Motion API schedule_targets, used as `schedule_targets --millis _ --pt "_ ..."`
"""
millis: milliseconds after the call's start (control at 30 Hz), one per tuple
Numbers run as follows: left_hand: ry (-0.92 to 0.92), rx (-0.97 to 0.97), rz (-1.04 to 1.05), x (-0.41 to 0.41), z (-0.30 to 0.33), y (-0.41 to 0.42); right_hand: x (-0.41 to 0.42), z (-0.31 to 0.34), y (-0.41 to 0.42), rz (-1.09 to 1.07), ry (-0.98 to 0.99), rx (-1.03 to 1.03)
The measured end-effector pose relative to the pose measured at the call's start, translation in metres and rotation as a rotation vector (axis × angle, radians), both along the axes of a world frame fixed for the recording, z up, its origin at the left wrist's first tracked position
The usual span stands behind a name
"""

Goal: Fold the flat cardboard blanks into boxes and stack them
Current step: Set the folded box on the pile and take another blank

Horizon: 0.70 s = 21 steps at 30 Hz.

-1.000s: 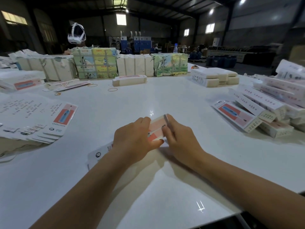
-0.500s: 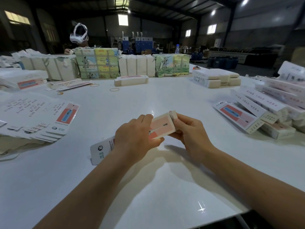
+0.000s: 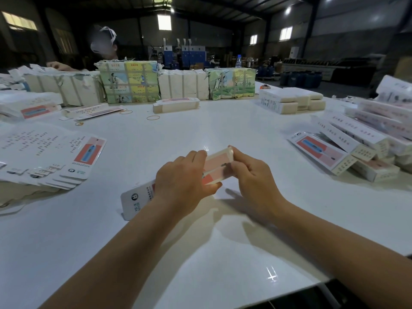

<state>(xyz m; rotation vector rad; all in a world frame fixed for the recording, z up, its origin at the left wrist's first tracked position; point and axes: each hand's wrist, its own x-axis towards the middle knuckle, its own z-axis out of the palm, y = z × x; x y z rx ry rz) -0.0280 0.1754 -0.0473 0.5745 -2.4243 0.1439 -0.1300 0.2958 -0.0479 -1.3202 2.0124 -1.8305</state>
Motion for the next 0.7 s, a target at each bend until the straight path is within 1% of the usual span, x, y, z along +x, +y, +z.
schedule_targets --millis 67,133,200,233,267,367,400,533,633,700 --pt "0.0 0.0 0.015 -0.001 0.0 0.002 0.002 -0.002 -0.001 -0.051 0.207 0.089" --pt "-0.024 -0.023 0.043 -0.002 -0.001 0.004 0.003 -0.005 -0.003 -0.082 0.328 0.148" --pt "-0.04 -0.032 0.055 -0.001 -0.001 0.005 0.005 -0.004 -0.002 -0.079 0.345 0.163" --pt "-0.043 -0.021 0.056 -0.001 0.0 0.004 0.005 -0.003 -0.002 -0.062 0.322 0.158" --pt "-0.043 -0.001 0.054 0.001 0.001 0.003 0.005 -0.002 -0.002 -0.03 0.264 0.151" --pt "-0.024 0.085 0.038 0.004 0.005 -0.001 0.004 0.0 -0.003 0.098 -0.02 0.117" --pt "-0.017 0.103 0.034 0.005 0.006 -0.002 0.004 -0.001 -0.004 0.124 -0.059 0.115" --pt "-0.076 0.109 0.037 0.008 0.009 -0.007 0.001 -0.007 -0.005 0.193 0.07 0.22" --pt "-0.116 0.11 0.036 0.012 0.015 -0.009 0.0 -0.006 -0.006 0.148 0.193 0.245" --pt "-0.156 0.118 -0.003 0.012 0.019 -0.009 0.0 -0.004 -0.005 0.111 0.339 0.232"
